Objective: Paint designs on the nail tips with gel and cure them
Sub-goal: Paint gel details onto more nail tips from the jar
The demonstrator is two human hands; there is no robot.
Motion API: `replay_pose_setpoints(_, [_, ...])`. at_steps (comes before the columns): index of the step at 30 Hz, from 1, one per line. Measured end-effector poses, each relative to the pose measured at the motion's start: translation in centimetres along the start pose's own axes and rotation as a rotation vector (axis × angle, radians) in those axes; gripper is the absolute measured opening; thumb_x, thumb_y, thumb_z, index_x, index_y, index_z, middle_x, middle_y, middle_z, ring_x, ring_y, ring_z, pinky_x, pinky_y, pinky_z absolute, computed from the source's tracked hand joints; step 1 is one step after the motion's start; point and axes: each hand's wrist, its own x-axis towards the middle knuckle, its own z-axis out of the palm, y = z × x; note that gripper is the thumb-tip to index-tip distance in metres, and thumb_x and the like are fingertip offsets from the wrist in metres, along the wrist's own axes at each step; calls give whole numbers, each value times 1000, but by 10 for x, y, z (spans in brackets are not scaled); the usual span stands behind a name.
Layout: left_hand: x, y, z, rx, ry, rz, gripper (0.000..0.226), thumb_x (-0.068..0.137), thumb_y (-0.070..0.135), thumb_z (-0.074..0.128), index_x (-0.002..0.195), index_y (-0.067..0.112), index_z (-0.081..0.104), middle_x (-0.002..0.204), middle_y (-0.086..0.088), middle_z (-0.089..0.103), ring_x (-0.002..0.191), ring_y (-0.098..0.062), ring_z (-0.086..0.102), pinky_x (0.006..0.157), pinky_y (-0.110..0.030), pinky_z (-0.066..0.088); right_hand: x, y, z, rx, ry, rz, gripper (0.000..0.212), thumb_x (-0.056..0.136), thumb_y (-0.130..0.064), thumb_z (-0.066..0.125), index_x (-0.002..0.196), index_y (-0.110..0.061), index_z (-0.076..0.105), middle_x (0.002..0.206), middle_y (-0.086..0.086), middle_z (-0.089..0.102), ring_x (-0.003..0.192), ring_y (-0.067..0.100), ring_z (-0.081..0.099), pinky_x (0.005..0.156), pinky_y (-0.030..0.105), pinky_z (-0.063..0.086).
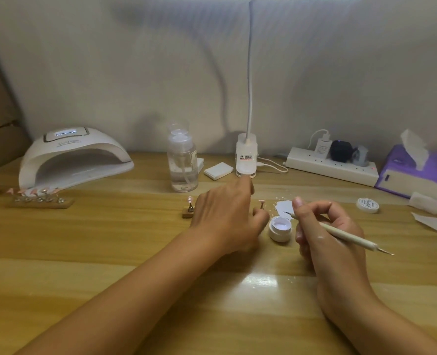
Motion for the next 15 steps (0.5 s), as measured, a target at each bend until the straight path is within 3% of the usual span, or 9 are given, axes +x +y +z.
replay_pose_setpoints(2, [-17,-5,-7,-147,-34,-23,23,83,44,35,100,29,38,80,11,58,68,-13,51,56,-32,30,1,-3,-1,-29,-8,-49,20,92,-24,68,79,-11,59,51,-2,54,42,5,42,39,15,32])
replay_pose_setpoints(5, [-34,-15,-9,-393,-86,-61,17,85,36,29,96,33,41,71,11,54,69,-6,51,59,-30,35,7,-9,-5,-170,-53,-149,20,98,-23,58,83,-12,66,56,0,60,48,3,49,45,16,38])
replay_pose_setpoints(10, [-38,-16,-12,-694,-156,-30,20,98,5,43,107,20,53,94,14,72,92,-11,62,85,-37,48,13,-6,-7,-510,-98,-296,28,100,-32,53,81,-13,57,57,2,59,52,9,53,55,35,41])
replay_pose_setpoints(15, [-41,-22,-6,-717,-163,4,8,98,12,57,102,18,56,102,15,74,101,6,64,83,-23,51,15,2,-10,-666,-110,-323,31,96,-39,56,80,-12,49,56,-8,57,56,6,54,53,33,37])
